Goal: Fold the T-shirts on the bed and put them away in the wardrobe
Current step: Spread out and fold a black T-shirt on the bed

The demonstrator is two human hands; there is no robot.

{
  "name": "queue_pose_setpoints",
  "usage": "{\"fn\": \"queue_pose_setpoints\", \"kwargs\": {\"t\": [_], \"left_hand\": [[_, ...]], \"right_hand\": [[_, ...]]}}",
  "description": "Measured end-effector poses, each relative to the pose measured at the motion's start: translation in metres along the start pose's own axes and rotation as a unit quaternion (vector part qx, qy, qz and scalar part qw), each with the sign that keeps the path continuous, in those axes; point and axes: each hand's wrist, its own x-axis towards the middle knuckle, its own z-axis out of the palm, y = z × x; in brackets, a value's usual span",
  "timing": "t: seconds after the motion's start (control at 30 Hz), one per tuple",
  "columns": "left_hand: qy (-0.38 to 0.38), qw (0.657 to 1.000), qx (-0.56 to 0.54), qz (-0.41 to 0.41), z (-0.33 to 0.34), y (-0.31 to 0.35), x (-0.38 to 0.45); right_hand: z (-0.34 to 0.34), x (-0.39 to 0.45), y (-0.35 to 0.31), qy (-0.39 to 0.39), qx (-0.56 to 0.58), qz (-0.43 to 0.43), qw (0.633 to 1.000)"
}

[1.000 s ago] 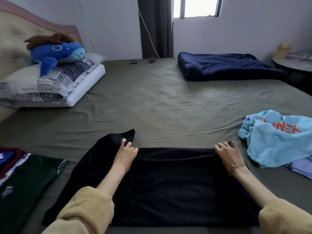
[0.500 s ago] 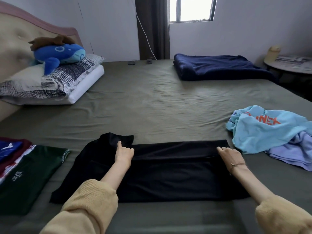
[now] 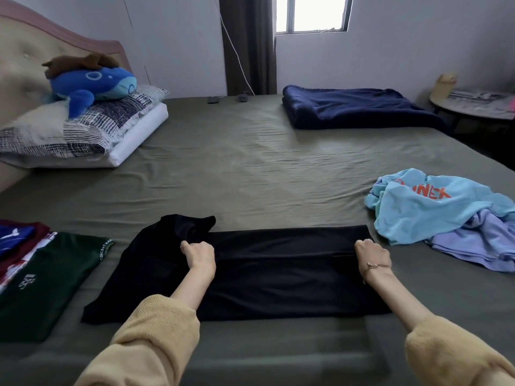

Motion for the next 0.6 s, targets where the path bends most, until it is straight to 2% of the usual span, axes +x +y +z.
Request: {"fn": "queue_pose_setpoints", "kwargs": {"t": [0.07, 0.13, 0.17, 0.27, 0.3, 0.37, 0.5, 0.6], "left_hand": [[0.044, 0.997, -0.057, -0.007, -0.002, 0.007, -0.001], [0.09, 0.987, -0.13, 0.031, -0.004, 0.019, 0.0], [0.089, 0.977, -0.184, 0.064, -0.005, 0.027, 0.0], [-0.017, 0.923, -0.349, 0.163, -0.009, 0.056, -0.005], [-0.04, 0.913, -0.361, 0.186, -0.008, 0.065, -0.007], [-0.052, 0.915, -0.341, 0.209, -0.001, 0.076, -0.01], [-0.041, 0.923, -0.327, 0.197, 0.011, 0.079, -0.009], [-0.04, 0.919, -0.336, 0.202, 0.009, 0.079, -0.01]], "right_hand": [[-0.001, -0.001, -0.011, 0.028, 0.022, -0.005, 0.999], [0.001, 0.0, -0.024, 0.044, 0.068, -0.035, 0.996], [0.002, 0.001, -0.032, 0.03, 0.099, -0.064, 0.993], [0.008, -0.003, -0.06, -0.066, 0.125, -0.161, 0.977], [0.011, -0.005, -0.066, -0.086, 0.123, -0.176, 0.973], [0.017, -0.007, -0.071, -0.107, 0.12, -0.173, 0.972], [0.027, -0.007, -0.047, -0.115, 0.123, -0.107, 0.98], [0.029, -0.007, -0.034, -0.116, 0.115, -0.089, 0.983]]}}
